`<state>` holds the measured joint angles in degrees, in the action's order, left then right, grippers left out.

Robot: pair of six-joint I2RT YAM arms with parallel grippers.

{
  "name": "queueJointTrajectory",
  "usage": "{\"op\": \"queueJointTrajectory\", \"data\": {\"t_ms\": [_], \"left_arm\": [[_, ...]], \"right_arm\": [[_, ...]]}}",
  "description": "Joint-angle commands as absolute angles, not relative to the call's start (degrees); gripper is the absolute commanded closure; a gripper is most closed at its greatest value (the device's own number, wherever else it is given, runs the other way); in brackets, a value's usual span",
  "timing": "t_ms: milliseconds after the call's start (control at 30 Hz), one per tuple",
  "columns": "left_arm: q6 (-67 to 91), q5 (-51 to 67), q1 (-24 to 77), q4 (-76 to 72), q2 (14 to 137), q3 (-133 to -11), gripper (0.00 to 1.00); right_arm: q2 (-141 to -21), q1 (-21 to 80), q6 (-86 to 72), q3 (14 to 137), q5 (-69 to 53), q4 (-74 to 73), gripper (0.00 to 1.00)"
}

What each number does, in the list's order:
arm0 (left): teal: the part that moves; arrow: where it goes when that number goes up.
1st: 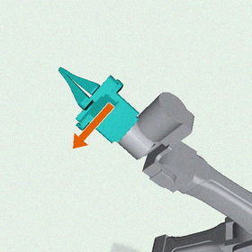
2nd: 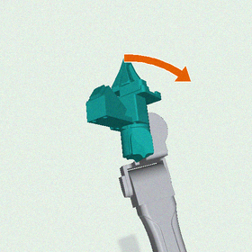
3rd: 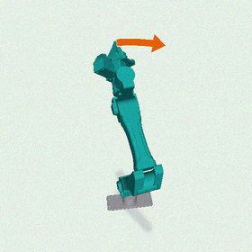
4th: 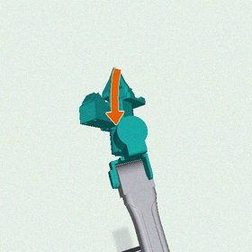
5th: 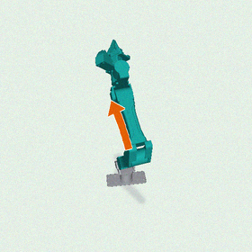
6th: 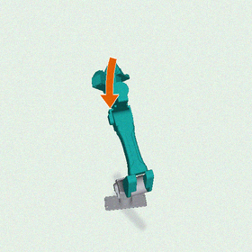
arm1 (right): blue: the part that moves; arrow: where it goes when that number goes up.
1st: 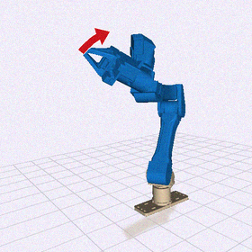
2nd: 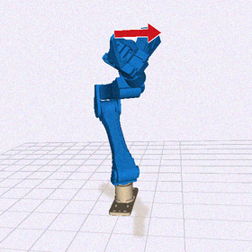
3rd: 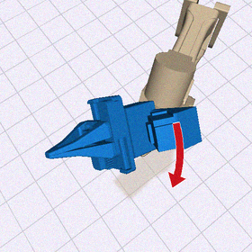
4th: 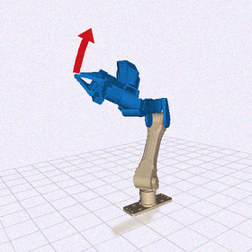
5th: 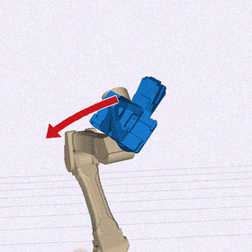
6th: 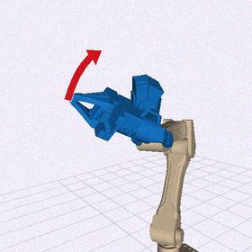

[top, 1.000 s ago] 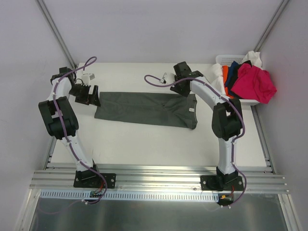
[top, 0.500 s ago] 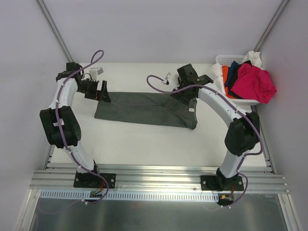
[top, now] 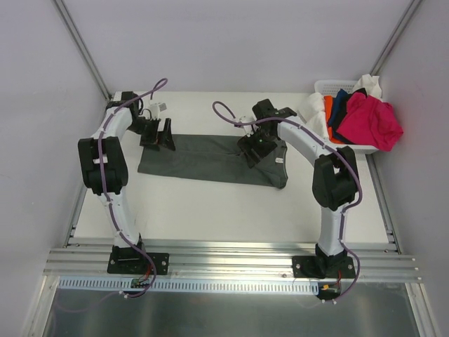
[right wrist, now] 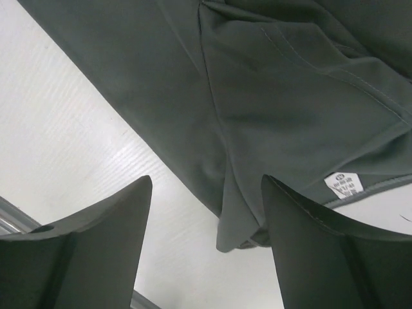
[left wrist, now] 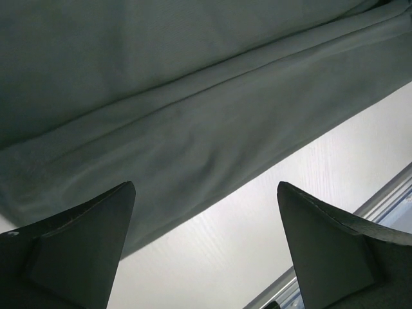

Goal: Fold and stack the t-shirts
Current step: Fold the other side of the tshirt into a rectangle, then rotate the tshirt 90 degrees

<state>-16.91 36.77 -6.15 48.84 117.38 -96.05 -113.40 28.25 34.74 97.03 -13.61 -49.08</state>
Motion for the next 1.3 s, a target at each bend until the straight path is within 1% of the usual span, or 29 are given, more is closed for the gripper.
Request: {"op": "queueJointTrajectory", "data": {"t_ms": [0, 200, 467, 600, 800, 867, 1033, 1133, 1167, 1267], "left_arm": [[-16.44, 37.09, -3.26, 51.50, 120.66, -99.23, 0.07], [-17.05, 35.07, -2.37, 51.68, 124.28, -98.27, 0.07], [-16.52, 33.49, -2.46, 52.03, 124.19, -91.32, 0.08], [-15.38, 33.57, -2.37, 52.03, 121.65, -87.02, 0.09], [-14.94, 32.43, -0.17, 52.21, 114.10, -76.74, 0.09], [-14.59, 31.73, 3.33, 52.21, 112.16, -73.22, 0.09], [-15.12, 28.39, 11.31, 52.38, 106.35, -67.25, 0.09], [-15.38, 26.63, 14.23, 52.73, 103.54, -66.62, 0.09], [-15.47, 26.46, 15.02, 53.00, 102.84, -67.32, 0.09], [-16.87, 25.40, 14.94, 54.58, 101.34, -72.14, 0.09]], "right_arm": [[-115.48, 27.34, 29.10, 101.16, -18.98, -49.13, 0.28], [-121.20, 24.35, 25.93, 103.62, -21.53, -50.10, 0.28], [-126.29, 20.92, 22.50, 104.23, -23.99, -49.66, 0.28], [-130.41, 19.60, 22.06, 108.97, -24.08, -49.83, 0.27], [-139.29, 19.16, 19.96, 123.91, -25.66, -48.61, 0.27], [-142.98, 19.25, 18.64, 129.43, -26.54, -47.29, 0.27], [-147.91, 19.25, 15.12, 136.84, -27.69, -41.49, 0.27], [-148.01, 19.07, 15.03, 139.92, -26.11, -39.29, 0.27], [-146.18, 19.07, 15.20, 140.10, -25.93, -39.11, 0.27], [-140.74, 19.16, 16.78, 136.33, -25.84, -39.55, 0.26]]}}
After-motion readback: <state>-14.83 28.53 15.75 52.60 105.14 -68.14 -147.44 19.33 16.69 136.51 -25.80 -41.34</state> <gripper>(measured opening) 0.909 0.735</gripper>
